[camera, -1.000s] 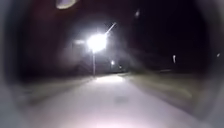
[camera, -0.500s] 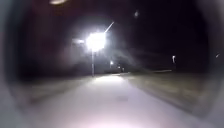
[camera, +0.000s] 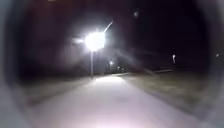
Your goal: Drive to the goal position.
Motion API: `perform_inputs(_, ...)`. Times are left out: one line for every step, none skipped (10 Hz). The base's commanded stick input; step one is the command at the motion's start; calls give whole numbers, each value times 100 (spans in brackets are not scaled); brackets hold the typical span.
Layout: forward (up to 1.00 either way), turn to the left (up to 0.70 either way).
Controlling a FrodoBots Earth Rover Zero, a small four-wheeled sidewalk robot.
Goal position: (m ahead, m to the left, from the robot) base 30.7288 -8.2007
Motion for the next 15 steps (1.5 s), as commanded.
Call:
perform_inputs(70, 0)
perform_inputs(70, 0)
perform_inputs(70, 0)
perform_inputs(70, 0)
perform_inputs(70, 0)
perform_inputs(70, 0)
perform_inputs(70, 0)
perform_inputs(70, 0)
perform_inputs(70, 0)
perform_inputs(70, 0)
perform_inputs(70, 0)
perform_inputs(70, 0)
perform_inputs(70, 0)
perform_inputs(70, 0)
perform_inputs(70, 0)
